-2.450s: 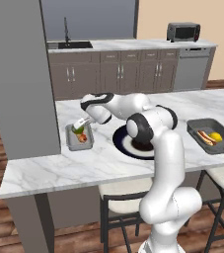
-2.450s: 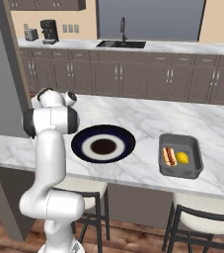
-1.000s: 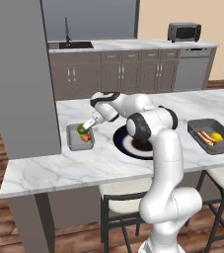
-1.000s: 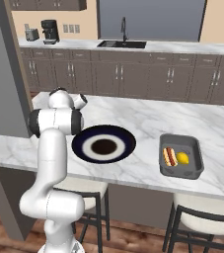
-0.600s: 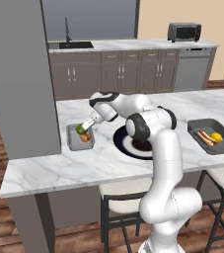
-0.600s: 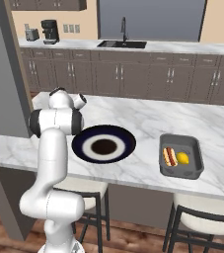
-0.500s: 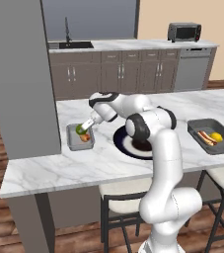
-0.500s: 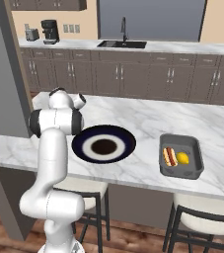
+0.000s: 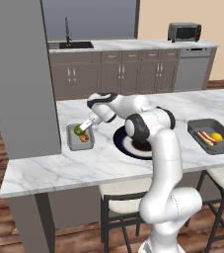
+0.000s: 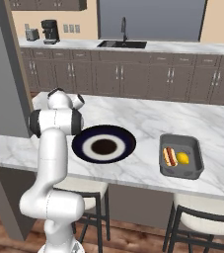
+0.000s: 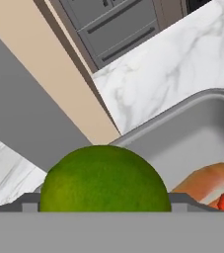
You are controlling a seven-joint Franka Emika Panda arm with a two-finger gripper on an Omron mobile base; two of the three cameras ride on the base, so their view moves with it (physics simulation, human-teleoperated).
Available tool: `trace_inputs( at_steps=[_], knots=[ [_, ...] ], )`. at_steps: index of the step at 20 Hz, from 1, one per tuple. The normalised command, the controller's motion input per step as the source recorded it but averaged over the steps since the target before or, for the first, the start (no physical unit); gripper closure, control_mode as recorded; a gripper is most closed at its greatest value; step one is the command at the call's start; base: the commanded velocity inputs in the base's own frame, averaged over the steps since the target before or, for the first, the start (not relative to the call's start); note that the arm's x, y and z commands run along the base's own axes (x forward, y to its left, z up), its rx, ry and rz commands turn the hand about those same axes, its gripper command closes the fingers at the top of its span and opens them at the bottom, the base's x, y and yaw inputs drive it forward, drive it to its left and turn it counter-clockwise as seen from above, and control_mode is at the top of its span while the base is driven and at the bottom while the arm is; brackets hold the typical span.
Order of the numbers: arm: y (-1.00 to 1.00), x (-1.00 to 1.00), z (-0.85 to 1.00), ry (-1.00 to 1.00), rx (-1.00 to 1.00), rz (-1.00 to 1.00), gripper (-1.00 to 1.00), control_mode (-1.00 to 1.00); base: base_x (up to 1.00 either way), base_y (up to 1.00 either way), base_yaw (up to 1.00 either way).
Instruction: Place one cooked food and one vegetable from the large plate to each tupperware container.
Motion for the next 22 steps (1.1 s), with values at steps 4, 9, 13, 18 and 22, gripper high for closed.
trace_inputs(
  at_steps=[4, 9, 13, 18, 22],
  knots=[
    [-0.01, 0.0, -0.11, 0.0, 0.0, 0.0, 1.0, -1.0, 0.0, 0.0, 0.0],
    [-0.04, 0.01, -0.02, -0.01, 0.0, 0.0, 1.0, -1.0, 0.0, 0.0, 0.0],
    [-0.05, 0.0, 0.0, -0.12, 0.0, 0.0, 1.0, -1.0, 0.0, 0.0, 0.0],
    [0.0, 0.0, -0.02, -0.41, -0.07, 0.07, 1.0, -1.0, 0.0, 0.0, 0.0],
    [0.03, 0.04, -0.46, -0.27, -0.02, 0.12, 1.0, -1.0, 0.0, 0.0, 0.0]
  ],
)
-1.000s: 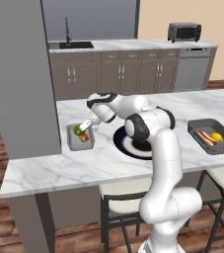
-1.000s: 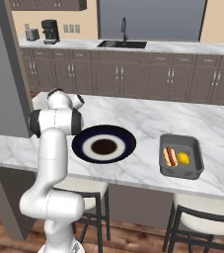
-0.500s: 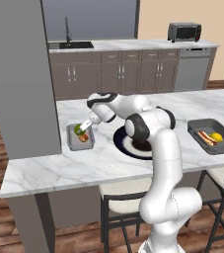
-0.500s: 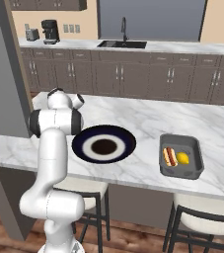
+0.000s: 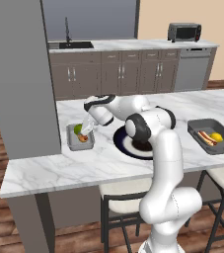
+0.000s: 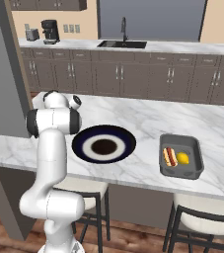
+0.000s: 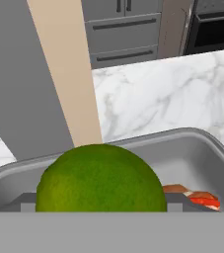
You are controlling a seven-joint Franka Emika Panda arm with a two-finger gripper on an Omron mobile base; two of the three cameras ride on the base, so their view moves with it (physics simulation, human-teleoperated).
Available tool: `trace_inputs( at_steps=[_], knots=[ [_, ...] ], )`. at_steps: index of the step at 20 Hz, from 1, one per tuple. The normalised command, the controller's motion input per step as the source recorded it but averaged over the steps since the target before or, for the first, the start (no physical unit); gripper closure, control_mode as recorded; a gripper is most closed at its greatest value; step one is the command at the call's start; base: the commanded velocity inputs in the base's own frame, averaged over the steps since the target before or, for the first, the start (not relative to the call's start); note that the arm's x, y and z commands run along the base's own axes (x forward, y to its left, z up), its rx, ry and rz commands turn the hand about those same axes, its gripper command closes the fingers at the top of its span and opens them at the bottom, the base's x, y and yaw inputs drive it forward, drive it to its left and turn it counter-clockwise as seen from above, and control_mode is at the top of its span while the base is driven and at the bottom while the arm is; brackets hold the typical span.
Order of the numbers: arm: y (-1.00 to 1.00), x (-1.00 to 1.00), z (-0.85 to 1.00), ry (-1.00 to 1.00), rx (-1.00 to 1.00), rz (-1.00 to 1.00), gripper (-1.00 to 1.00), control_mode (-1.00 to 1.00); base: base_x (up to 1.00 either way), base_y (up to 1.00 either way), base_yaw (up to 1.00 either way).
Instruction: Place one cooked food and one vegetable from the large plate to each tupperware container.
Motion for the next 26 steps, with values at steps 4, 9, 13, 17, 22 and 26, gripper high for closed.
trace_inputs(
  at_steps=[4, 9, 13, 17, 22, 26],
  knots=[
    [0.06, 0.12, -0.71, -0.11, 0.01, 0.18, 1.0, -1.0, 0.0, 0.0, 0.0],
    [0.0, 0.04, -0.42, -0.13, 0.06, 0.22, 1.0, -1.0, 0.0, 0.0, 0.0],
    [0.0, 0.01, -0.38, -0.05, 0.04, 0.17, 1.0, -1.0, 0.0, 0.0, 0.0],
    [0.0, 0.0, -0.65, -0.05, 0.0, 0.16, -1.0, -1.0, 0.0, 0.0, 0.0],
    [-0.39, -0.02, -0.22, -0.05, 0.0, 0.13, -1.0, -1.0, 0.0, 0.0, 0.0],
    [-0.87, -0.31, -0.26, 0.0, 0.0, 0.06, -1.0, -1.0, 0.0, 0.0, 0.0]
  ],
)
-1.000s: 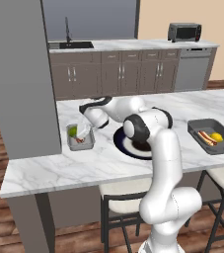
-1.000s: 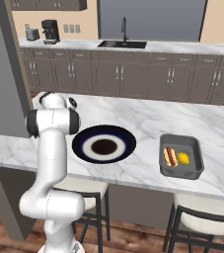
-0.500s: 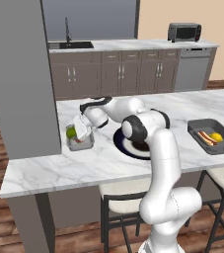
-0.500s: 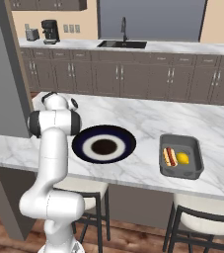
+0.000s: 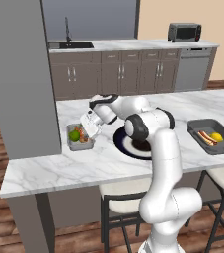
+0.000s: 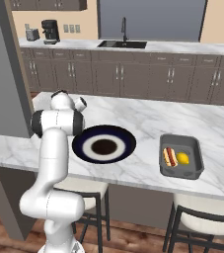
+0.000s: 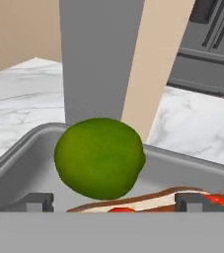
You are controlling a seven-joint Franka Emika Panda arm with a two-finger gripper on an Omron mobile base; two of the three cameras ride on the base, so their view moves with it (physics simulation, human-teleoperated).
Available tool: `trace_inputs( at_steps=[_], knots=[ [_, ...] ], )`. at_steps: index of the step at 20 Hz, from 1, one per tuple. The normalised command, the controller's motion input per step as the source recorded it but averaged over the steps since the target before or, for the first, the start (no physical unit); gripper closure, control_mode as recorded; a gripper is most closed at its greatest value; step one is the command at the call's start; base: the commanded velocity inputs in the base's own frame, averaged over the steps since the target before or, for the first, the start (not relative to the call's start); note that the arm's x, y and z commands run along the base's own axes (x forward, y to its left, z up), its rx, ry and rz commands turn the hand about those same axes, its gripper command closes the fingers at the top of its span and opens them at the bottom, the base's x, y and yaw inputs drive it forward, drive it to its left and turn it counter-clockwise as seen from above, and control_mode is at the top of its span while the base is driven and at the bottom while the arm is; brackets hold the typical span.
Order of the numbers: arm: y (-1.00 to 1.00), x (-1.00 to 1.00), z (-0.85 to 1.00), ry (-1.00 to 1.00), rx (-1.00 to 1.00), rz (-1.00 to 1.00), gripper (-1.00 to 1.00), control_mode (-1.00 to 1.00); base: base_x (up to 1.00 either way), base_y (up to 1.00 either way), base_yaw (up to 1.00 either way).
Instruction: Place one cooked food and one vegetable from the large plate to each tupperware container.
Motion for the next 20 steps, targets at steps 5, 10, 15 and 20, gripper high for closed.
trace_inputs(
  at_steps=[5, 10, 15, 20],
  knots=[
    [-0.58, -0.68, -0.74, 0.0, -0.03, 0.02, -1.0, -1.0, 0.0, 0.0, 0.0],
    [-0.13, -0.39, -0.06, -0.08, -0.04, 0.0, -1.0, -1.0, 0.0, 0.0, 0.0],
    [-0.06, -0.32, 0.75, -0.08, 0.02, 0.0, -1.0, -1.0, 0.0, 0.0, 0.0],
    [-0.37, -0.6, 0.47, -0.06, 0.0, 0.0, -1.0, -1.0, 0.0, 0.0, 0.0]
  ],
)
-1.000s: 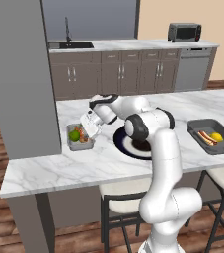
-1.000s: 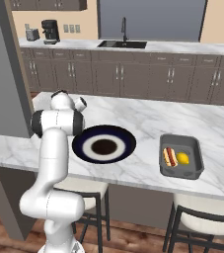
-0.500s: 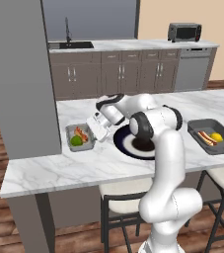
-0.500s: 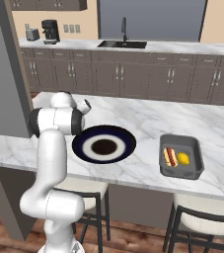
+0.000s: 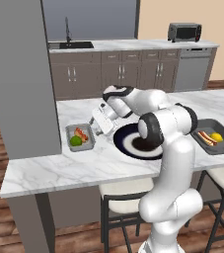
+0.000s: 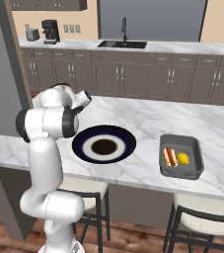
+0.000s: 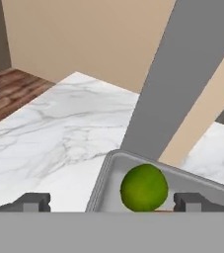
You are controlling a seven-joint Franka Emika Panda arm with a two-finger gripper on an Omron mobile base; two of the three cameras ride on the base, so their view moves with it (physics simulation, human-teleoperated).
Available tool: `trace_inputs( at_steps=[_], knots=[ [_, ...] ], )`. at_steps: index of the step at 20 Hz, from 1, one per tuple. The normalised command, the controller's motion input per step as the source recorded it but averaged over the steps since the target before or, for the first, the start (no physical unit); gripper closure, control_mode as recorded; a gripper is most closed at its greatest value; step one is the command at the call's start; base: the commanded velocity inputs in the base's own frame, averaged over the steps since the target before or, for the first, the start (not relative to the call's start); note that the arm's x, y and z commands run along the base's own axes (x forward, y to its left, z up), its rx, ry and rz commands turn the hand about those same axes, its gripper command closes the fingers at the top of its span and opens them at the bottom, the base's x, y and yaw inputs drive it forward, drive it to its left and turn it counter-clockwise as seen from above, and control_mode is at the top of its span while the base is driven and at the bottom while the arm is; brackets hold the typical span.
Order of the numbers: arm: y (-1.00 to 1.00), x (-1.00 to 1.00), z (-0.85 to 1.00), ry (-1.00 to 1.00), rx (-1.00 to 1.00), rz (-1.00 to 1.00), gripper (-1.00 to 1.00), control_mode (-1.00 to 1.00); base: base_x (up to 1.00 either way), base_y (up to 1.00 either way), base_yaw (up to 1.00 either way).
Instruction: Place one cooked food and one vegetable from the large plate to each tupperware container.
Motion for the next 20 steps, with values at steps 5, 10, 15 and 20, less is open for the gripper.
trace_inputs(
  at_steps=[5, 10, 15, 20],
  knots=[
    [-0.84, -0.99, 0.13, -0.06, 0.0, -0.02, -1.0, -1.0, 0.0, 0.0, 0.0],
    [-1.0, -0.99, 0.23, -0.03, 0.0, -0.08, -1.0, -1.0, 0.0, 0.0, 0.0],
    [-0.89, -0.71, 0.63, -0.06, 0.04, -0.14, -1.0, -1.0, 0.0, 0.0, 0.0],
    [-0.85, -0.6, 0.68, -0.06, 0.05, -0.16, -1.0, -1.0, 0.0, 0.0, 0.0]
  ],
)
